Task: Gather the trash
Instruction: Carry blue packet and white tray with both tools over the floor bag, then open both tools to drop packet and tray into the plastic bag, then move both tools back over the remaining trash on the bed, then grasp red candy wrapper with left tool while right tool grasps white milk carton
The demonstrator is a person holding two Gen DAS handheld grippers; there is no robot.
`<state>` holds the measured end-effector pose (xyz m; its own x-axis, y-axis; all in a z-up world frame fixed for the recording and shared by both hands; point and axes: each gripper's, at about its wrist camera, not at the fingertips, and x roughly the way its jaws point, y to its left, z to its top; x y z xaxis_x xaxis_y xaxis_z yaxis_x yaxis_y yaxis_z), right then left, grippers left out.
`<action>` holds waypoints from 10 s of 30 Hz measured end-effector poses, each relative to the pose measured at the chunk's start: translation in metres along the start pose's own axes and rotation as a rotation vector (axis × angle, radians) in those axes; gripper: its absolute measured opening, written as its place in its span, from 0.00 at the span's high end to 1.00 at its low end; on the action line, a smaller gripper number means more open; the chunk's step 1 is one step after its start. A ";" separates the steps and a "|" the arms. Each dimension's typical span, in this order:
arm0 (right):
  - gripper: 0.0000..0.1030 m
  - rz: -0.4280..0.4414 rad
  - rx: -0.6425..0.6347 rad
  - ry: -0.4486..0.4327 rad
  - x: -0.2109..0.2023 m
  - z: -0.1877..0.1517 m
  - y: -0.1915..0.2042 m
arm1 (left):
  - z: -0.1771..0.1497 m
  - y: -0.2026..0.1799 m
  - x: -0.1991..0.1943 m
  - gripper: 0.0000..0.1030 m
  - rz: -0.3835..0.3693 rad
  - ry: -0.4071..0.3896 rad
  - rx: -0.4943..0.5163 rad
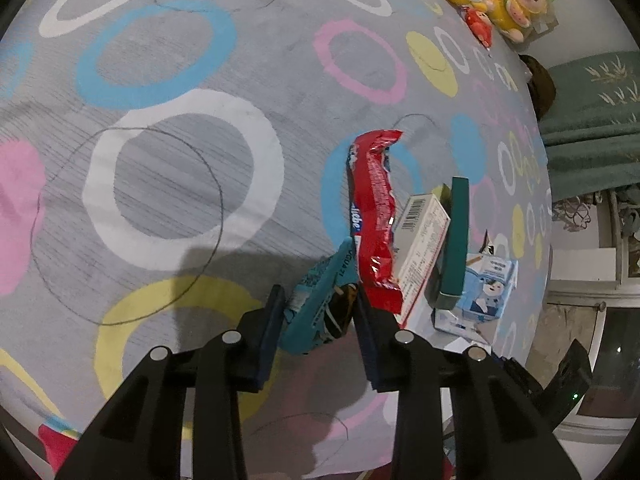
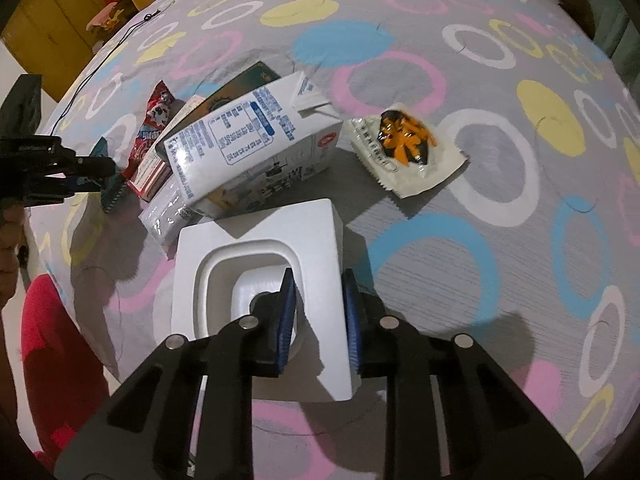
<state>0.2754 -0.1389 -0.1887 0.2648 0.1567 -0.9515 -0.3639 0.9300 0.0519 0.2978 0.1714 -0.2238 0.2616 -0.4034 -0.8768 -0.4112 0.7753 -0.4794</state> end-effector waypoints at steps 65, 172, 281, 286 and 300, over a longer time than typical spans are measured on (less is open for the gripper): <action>0.78 -0.230 -0.059 -0.358 -0.242 -0.225 0.137 | -0.310 -0.043 -0.105 0.67 0.183 -0.107 0.477; 0.62 -0.165 0.180 0.261 0.155 -0.274 0.074 | -0.322 0.095 0.228 0.43 0.429 0.515 0.192; 0.07 -0.202 -1.253 0.083 0.020 0.064 0.094 | 0.044 -0.048 0.042 0.20 0.272 0.124 0.141; 0.23 -0.189 -1.269 0.088 0.029 0.062 0.097 | 0.045 -0.045 0.047 0.26 0.283 0.114 0.130; 0.53 -0.128 -1.131 0.072 0.022 0.084 0.087 | 0.041 -0.058 0.050 0.57 0.302 0.072 0.137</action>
<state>0.3243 -0.0266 -0.1794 0.3195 0.0285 -0.9471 -0.9437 0.0997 -0.3154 0.3704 0.1264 -0.2387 0.0815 -0.1745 -0.9813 -0.3386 0.9211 -0.1920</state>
